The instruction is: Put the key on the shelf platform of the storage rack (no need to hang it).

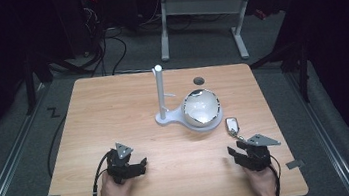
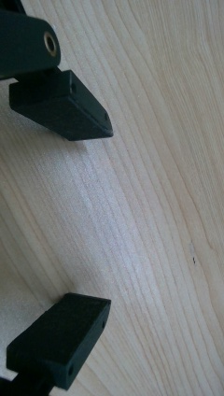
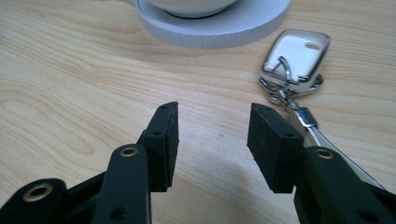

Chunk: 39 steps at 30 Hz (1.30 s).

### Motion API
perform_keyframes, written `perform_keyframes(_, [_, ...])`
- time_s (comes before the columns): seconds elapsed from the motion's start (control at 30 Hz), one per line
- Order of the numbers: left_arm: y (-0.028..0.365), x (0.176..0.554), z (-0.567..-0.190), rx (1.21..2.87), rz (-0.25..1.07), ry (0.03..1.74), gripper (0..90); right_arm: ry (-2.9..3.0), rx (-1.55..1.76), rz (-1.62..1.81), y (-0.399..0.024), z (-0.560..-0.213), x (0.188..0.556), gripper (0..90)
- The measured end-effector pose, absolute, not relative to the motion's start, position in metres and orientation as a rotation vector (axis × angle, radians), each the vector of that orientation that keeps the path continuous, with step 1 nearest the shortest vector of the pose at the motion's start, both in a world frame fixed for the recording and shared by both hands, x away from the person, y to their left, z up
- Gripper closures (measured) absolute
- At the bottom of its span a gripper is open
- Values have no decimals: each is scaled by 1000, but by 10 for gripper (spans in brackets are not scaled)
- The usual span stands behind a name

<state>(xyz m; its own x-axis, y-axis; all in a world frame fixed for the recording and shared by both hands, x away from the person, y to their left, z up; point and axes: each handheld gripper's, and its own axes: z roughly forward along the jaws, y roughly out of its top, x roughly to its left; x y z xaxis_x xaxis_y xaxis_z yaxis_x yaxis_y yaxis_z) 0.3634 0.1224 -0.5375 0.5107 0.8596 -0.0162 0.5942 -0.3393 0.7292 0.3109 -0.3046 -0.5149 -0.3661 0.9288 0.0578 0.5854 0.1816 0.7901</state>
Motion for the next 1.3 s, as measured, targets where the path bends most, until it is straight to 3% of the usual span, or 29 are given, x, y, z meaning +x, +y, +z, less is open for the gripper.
perform_keyframes(0.53, [122,363,-538,2062,492,1184,156,1929,1457,1088,-335,-501,302,550])
perform_keyframes(1.3, [122,364,-537,2061,493,1185,156,2012,1509,940,-342,-506,348,597])
